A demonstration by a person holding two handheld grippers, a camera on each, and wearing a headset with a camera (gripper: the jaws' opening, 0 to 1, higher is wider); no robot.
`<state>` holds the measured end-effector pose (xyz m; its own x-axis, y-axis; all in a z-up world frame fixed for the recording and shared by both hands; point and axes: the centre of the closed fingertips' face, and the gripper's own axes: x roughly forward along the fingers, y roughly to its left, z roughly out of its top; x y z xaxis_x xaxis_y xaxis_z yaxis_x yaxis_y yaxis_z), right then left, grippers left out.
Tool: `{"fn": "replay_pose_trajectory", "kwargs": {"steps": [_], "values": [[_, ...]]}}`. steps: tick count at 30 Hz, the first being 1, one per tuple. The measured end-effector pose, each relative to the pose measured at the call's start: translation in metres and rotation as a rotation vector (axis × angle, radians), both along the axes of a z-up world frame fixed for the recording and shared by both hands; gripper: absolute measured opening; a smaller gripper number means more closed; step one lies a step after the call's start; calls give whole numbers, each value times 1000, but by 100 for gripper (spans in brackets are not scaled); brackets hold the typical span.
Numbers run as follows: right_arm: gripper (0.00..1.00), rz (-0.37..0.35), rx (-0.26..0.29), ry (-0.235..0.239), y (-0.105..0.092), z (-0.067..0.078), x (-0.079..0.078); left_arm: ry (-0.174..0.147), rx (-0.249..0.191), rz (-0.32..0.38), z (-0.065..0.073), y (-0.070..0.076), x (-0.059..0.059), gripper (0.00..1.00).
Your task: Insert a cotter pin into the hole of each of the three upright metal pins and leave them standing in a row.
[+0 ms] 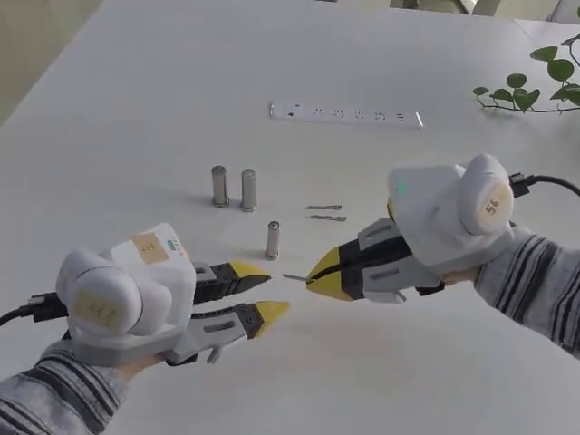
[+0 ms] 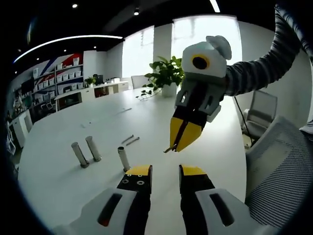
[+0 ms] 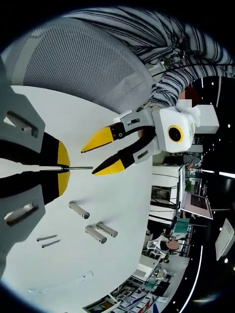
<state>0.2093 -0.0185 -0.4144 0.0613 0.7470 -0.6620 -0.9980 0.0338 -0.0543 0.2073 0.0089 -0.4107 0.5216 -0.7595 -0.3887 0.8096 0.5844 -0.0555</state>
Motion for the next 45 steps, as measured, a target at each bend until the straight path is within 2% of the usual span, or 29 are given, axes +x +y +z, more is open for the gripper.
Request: {"fn": "replay_pose_trajectory", "kwargs": {"steps": [5, 7, 10, 14, 17, 21, 28, 32, 37, 42, 44, 45], "values": [[0, -18, -20, -18, -3, -11, 22, -26, -1, 51, 0, 4, 11, 21], [0, -26, -28, -23, -4, -14, 30, -34, 13, 78, -2, 6, 17, 22], [0, -41, -37, -23, -4, -16, 39, -41, 3, 127, -3, 8, 25, 23], [0, -55, -60, -38, -6, -20, 49, -44, -6, 207, -5, 13, 38, 25], [0, -70, -68, -45, -8, -22, 62, -46, -7, 239, -8, 14, 46, 25], [0, -86, -71, -50, -8, -24, 74, -32, 4, 274, -18, 14, 54, 25], [0, -89, -78, -61, -6, -29, 83, -15, 34, 342, -34, 15, 70, 22], [0, -82, -85, -60, -2, -31, 80, 3, 26, 359, -40, 13, 77, 21], [0, -79, -86, -55, -1, -34, 79, 22, 42, 367, -50, 10, 85, 18], [0, -74, -88, -53, 1, -35, 78, 43, 30, 387, -56, 7, 90, 16], [0, -74, -88, -50, 1, -37, 80, 59, 21, 391, -58, 5, 92, 15], [0, -74, -90, -51, 1, -37, 80, 77, 11, 393, -60, 3, 92, 14]]}}
